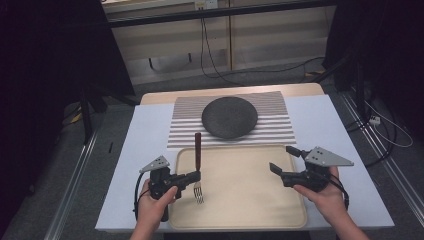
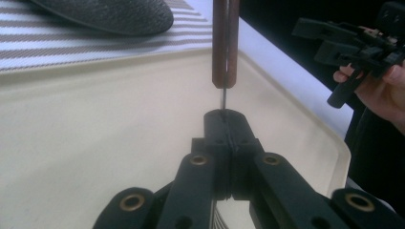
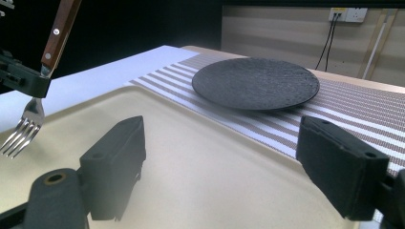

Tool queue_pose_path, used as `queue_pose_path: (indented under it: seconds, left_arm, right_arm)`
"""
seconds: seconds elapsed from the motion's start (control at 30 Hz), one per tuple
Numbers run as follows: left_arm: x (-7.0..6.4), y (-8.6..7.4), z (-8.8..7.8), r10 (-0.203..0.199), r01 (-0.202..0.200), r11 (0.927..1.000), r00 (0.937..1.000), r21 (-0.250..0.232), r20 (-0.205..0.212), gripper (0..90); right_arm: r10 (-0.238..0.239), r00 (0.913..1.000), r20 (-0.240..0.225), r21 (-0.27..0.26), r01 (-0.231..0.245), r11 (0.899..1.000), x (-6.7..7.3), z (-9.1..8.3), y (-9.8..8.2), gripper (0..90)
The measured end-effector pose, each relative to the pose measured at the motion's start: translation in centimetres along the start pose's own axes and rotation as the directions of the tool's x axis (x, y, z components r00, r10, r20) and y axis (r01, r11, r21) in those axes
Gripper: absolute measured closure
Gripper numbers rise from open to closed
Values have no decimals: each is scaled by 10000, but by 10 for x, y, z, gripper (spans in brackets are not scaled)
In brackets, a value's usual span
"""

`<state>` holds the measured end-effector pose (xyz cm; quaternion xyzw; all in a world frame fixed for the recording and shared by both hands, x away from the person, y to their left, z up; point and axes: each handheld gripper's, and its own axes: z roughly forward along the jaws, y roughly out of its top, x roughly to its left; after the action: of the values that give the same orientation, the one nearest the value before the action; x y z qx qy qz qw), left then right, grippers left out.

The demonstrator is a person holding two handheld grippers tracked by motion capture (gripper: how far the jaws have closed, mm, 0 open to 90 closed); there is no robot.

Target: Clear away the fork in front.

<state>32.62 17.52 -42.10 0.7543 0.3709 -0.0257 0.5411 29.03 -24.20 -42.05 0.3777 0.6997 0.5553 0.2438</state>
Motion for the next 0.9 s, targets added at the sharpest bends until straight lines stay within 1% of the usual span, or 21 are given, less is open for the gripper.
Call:
queue_pose_path:
  seconds: [0.1, 0.17, 0.23, 0.3, 0.37, 0.4, 0.43, 0.47, 0.5, 0.6, 0.63, 0.67, 0.7, 0.8, 0.83, 0.87, 0.9]
  left_arm:
    - [3, -3, -2, -50, 51, 10000, 9999, 83, -125, 892]
    - [7, -5, -4, -229, 231, 9997, 9996, 97, -175, 892]
    - [9, -8, -5, -283, 287, 9995, 9992, 151, -297, 892]
    - [12, -11, -6, -523, 527, 9985, 9979, 111, -370, 892]
    - [15, -13, -6, -563, 574, 9981, 9971, 202, -511, 892]
    - [17, -14, -5, -627, 643, 9977, 9961, 234, -617, 891]
    - [19, -15, -5, -699, 717, 9970, 9957, 286, -601, 891]
    - [21, -17, -5, -828, 851, 9959, 9943, 316, -665, 890]
    - [22, -18, -5, -871, 898, 9953, 9936, 350, -719, 887]
    - [27, -21, -5, -919, 970, 9942, 9907, 470, -1007, 878]
    - [27, -22, -5, -897, 948, 9945, 9902, 437, -1075, 876]
    - [28, -23, -6, -1031, 1075, 9934, 9896, 400, -999, 876]
    - [28, -23, -6, -1072, 1115, 9931, 9889, 369, -1029, 879]
    - [29, -23, -7, -927, 997, 9939, 9870, 476, -1316, 887]
    - [28, -23, -7, -908, 977, 9942, 9862, 443, -1382, 887]
    - [27, -23, -6, -798, 861, 9955, 9867, 391, -1413, 885]
    - [27, -22, -6, -769, 831, 9958, 9870, 387, -1409, 867]
  right_arm:
    - [18, 10000, 29, 44, -18, 10000, -1, -3, -1, 175]
    - [53, 10000, 73, 41, -53, 10000, -2, -6, -3, 174]
    - [76, 9999, 117, 17, -76, 10000, -3, -6, -3, 174]
    - [135, 9998, 144, -8, -135, 9999, -3, -7, -4, 175]
    - [165, 9997, 197, -47, -164, 9999, -4, -8, -5, 174]
    - [199, 9996, 210, -55, -198, 9998, -5, -8, -5, 174]
    - [226, 9995, 221, -85, -224, 9997, -5, -8, -6, 174]
    - [231, 9995, 233, -90, -229, 9997, -5, -9, -6, 174]
    - [279, 9993, 234, -112, -276, 9996, -6, -9, -7, 174]
    - [336, 9991, 248, -141, -333, 9993, -7, -11, -8, 174]
    - [343, 9991, 254, -158, -339, 9993, -8, -11, -8, 174]
    - [353, 9990, 262, -164, -349, 9993, -8, -11, -8, 174]
    - [454, 9986, 253, -186, -450, 9988, -8, -11, -8, 174]
    - [535, 9983, 235, -205, -530, 9984, -9, -11, -9, 174]
    - [527, 9983, 243, -198, -522, 9984, -9, -11, -9, 175]
    - [513, 9984, 235, -193, -508, 9985, -9, -11, -9, 174]
    - [494, 9985, 219, -193, -489, 9986, -9, -11, -9, 174]
